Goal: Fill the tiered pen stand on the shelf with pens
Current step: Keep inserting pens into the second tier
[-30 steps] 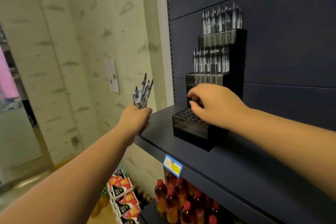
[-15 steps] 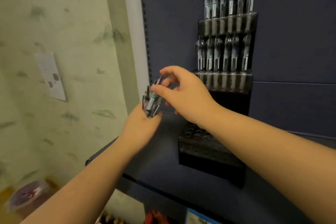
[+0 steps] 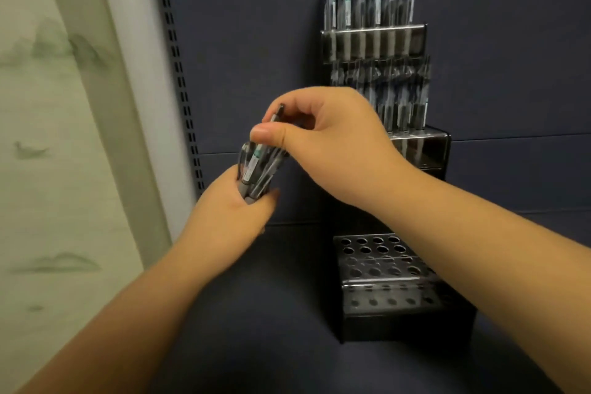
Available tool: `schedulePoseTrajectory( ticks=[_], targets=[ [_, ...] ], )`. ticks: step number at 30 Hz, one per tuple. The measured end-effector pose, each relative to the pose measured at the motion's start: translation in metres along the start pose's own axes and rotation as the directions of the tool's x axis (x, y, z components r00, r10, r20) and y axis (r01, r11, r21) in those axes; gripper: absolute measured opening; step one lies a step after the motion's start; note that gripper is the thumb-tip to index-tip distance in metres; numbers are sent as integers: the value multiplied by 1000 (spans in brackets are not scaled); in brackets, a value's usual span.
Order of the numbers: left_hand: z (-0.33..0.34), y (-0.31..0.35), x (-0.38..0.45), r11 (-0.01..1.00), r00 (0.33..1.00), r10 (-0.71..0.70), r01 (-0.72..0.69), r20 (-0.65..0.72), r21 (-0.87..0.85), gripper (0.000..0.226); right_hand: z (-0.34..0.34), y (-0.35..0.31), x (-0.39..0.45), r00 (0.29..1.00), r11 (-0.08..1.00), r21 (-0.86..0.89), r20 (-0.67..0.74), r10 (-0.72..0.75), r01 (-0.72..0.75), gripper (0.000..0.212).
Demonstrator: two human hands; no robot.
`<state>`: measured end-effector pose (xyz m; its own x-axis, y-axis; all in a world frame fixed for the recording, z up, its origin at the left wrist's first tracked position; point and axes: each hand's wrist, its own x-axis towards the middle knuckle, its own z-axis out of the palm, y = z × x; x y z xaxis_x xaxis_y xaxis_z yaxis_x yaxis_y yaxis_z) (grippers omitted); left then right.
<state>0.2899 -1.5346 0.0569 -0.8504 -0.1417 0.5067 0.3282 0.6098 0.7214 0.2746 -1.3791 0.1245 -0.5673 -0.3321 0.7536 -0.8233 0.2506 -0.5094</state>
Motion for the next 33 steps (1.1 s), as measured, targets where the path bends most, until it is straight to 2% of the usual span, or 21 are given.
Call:
schedulePoseTrajectory(
  ticks=[10,13,17,20,26,30,33],
  targets=[
    [11,3,27,998,991,60,-56,119,-36,16,-22,8,9,999,996,-86,-36,14,-17,14],
    [14,-11,29,998,989,-17,25,146,-50,14,-39,5,20,987,999,-23,-155,-41,38,13],
    [19,-33,30,963,984,-151,168,94,-211,16,-81,-5,38,955,990,-103,-271,-125,101,24],
    [22,-32,37,935,988,-157,151,6,-322,19,-100,0,44,950,988,-118,-282,-134,105,18],
    [49,-9,61,835,944,-263,119,-200,-537,10,-107,25,42,949,970,-244,-308,-72,-5,36],
    [78,-7,61,790,904,-352,148,-242,-595,9,-98,31,37,944,942,-335,-317,-95,-18,42],
    [91,-12,52,802,898,-376,190,-230,-567,10,-98,36,34,930,936,-351,-346,-127,-2,44]
  ],
)
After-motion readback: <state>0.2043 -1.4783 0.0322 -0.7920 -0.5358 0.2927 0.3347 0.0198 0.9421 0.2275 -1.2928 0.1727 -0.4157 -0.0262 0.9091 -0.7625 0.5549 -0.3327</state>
